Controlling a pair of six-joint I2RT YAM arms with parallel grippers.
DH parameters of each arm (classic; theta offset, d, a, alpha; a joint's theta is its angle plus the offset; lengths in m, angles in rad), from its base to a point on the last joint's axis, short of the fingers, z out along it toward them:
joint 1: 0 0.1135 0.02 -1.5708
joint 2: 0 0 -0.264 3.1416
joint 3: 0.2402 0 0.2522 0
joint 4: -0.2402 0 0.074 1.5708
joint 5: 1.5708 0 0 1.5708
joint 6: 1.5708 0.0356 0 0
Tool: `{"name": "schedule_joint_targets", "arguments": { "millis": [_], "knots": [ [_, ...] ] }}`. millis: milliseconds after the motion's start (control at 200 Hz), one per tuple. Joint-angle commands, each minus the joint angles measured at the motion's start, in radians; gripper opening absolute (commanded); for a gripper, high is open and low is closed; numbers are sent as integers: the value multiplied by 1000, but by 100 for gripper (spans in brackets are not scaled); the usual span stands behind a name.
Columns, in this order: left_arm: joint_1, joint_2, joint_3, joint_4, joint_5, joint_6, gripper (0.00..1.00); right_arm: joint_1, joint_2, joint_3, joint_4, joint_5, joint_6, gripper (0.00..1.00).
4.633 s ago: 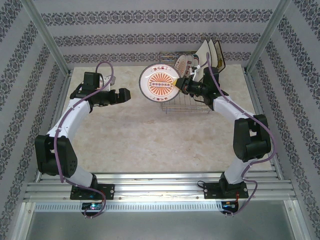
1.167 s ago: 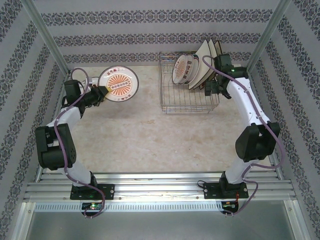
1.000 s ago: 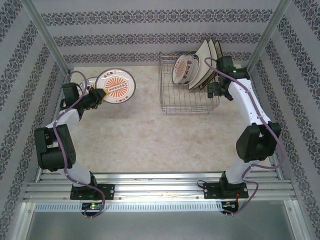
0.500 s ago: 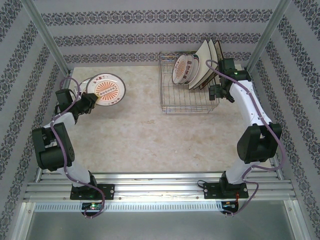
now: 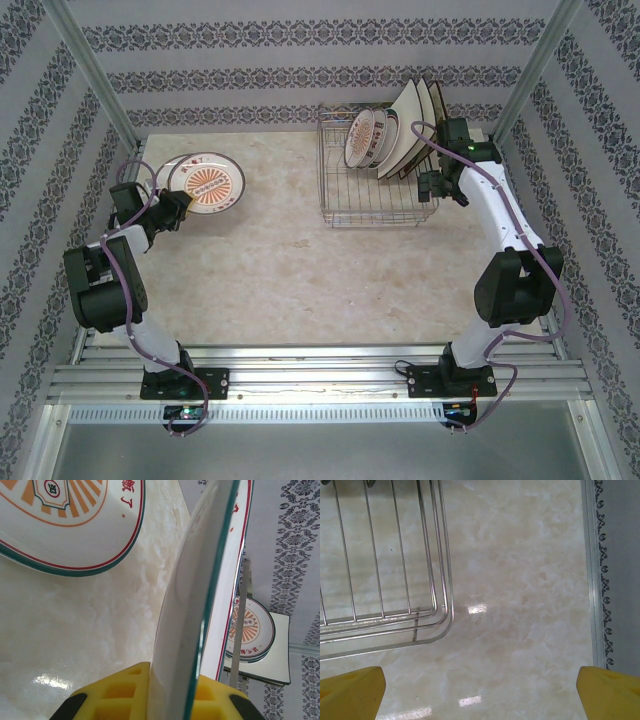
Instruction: Unload the plates from the dish rack
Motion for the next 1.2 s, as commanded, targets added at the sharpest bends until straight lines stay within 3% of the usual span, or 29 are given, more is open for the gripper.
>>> {"name": "schedule_joint_targets", "arguments": {
  "millis": [0, 674, 1194],
  "knots": [
    [15, 11, 20, 77, 3, -2, 0, -6, -37, -14, 3, -1, -20, 98],
    [40, 126, 116, 41, -53, 25, 0, -6, -13, -15, 11, -15, -21, 98],
    [81, 242, 257, -93, -143, 99, 0, 9, 0, 12, 1, -16, -22, 98]
  ]
}}
